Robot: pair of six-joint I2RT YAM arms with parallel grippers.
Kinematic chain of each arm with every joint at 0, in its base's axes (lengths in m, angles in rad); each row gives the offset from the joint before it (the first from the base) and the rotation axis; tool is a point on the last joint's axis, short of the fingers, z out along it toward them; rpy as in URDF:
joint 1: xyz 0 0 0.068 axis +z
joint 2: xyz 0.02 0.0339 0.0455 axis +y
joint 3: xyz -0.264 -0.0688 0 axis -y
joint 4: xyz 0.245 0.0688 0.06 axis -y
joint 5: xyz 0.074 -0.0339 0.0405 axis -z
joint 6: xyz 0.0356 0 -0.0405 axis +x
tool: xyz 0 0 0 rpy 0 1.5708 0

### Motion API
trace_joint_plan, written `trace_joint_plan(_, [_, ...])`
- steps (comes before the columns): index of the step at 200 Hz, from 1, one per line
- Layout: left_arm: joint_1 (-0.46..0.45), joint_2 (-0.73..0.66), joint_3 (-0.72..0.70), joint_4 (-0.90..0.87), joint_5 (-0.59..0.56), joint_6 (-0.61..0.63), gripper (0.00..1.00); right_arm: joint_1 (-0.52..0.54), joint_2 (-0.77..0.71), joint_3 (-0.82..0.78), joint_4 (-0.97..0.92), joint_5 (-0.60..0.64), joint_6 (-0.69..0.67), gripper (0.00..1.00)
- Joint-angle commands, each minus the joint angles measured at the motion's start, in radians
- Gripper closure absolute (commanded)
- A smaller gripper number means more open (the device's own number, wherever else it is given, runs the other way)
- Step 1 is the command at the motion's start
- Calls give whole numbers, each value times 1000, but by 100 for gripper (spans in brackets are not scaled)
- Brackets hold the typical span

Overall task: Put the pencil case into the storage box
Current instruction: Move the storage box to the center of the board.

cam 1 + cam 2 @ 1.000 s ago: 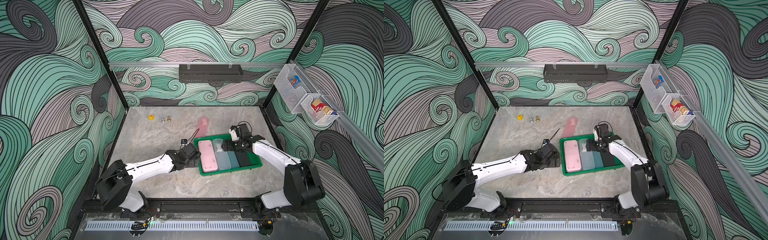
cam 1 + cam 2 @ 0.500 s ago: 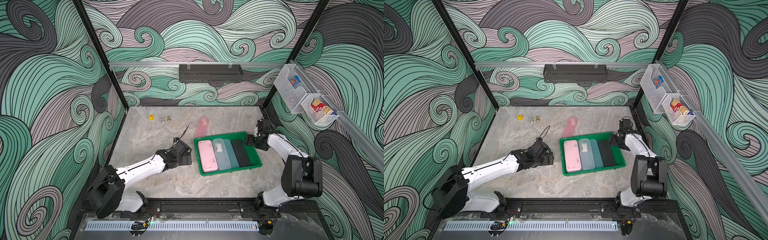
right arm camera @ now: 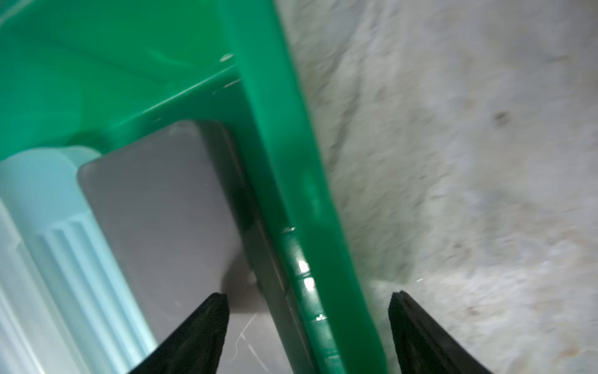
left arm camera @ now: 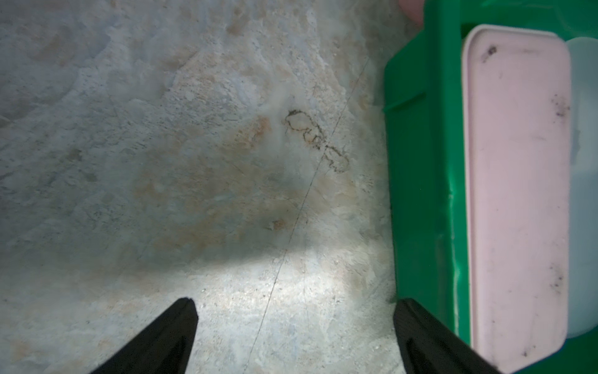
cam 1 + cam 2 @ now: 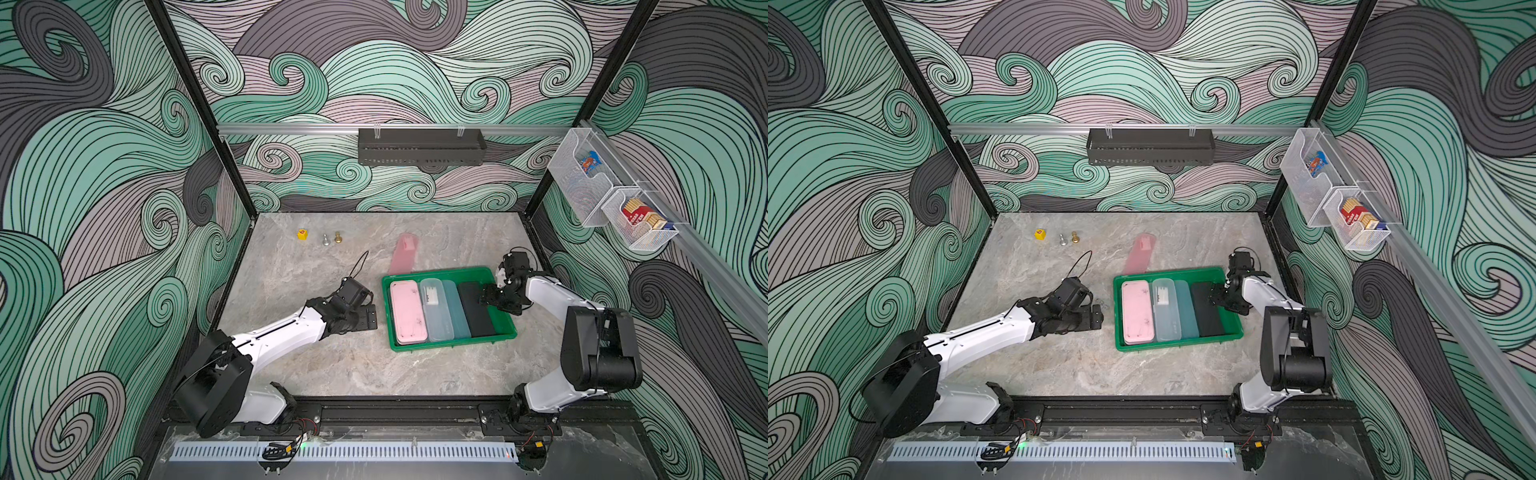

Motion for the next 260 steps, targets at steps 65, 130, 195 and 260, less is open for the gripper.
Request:
trace_joint_plan(65, [99,-209,-29,-111,-20,67,1,284,-49,-92,102,-28,270,26])
trace_joint_plan(130, [160,-341,-49,-191,-48,109,1,498,43,-44,138,62,391,17])
trace_joint_plan(195, [198,-354,-89,-175,-38,136,1,495,-156,9,-3,250,350,1])
trace_joint_plan(260, [251,-350,-142,-116,-14,173,1,475,245,653,-188,177,199,1])
